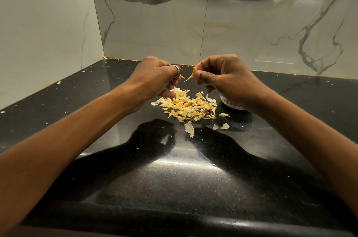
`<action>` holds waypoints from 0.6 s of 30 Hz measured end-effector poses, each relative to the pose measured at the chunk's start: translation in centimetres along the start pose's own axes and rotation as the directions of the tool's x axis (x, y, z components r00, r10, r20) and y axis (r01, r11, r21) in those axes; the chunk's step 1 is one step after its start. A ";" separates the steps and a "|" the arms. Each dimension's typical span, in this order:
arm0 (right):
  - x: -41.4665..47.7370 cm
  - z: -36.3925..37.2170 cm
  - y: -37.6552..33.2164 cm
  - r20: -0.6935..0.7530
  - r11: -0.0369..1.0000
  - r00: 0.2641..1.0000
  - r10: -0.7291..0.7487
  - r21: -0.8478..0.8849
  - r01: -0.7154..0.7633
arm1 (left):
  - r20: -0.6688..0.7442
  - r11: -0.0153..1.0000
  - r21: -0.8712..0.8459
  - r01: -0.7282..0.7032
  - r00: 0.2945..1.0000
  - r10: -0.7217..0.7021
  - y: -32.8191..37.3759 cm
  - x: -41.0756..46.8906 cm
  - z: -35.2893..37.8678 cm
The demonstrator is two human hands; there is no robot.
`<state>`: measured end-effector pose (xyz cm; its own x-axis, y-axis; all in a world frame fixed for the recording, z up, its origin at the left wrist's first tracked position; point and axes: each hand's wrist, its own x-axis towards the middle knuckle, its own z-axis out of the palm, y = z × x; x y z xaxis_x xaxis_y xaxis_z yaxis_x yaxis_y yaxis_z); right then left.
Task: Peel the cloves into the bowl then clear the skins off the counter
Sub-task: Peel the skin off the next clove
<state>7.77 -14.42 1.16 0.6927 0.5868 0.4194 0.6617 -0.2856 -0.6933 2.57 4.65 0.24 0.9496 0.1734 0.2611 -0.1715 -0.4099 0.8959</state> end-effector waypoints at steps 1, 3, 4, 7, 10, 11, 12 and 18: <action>0.0 -0.1 0.0 -0.006 1.000 1.000 0.001 0.002 -0.001 | -0.017 1.000 0.016 -0.005 1.000 0.005 -0.1 0.0 0.0; 0.0 -0.1 0.0 -0.014 1.000 1.000 0.001 -0.003 -0.001 | -0.043 0.996 0.076 -0.040 0.998 0.044 -0.2 0.0 0.1; 0.1 -0.1 0.1 -0.018 1.000 1.000 0.002 -0.005 -0.002 | -0.047 0.992 0.111 -0.067 0.996 0.072 -0.3 0.0 0.1; 0.1 0.0 0.1 -0.035 1.000 0.999 0.016 -0.006 -0.016 | -0.041 0.964 0.197 -0.181 0.980 0.193 -0.6 0.0 0.4; 0.1 0.2 0.1 -0.051 0.999 0.998 0.035 0.014 -0.035 | -0.030 0.878 0.322 -0.355 0.923 0.384 -0.7 0.0 0.6; 0.1 0.2 0.1 -0.050 0.999 0.998 0.043 0.026 -0.042 | -0.021 0.831 0.374 -0.411 0.892 0.451 -0.7 -0.1 0.7; 0.1 0.3 0.1 -0.044 0.998 0.998 0.050 0.039 -0.049 | -0.009 0.778 0.428 -0.461 0.858 0.513 -0.8 -0.1 0.7; 0.1 0.5 0.1 -0.005 0.994 0.997 0.080 0.073 -0.079 | 0.086 0.523 0.618 -0.588 0.711 0.698 -1.0 -0.3 0.5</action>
<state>7.77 -14.00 0.85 0.7447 0.5582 0.3657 0.5820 -0.2752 -0.7652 2.55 4.50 -0.91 0.5781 -0.2398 0.7799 -0.4855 -0.8693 0.0926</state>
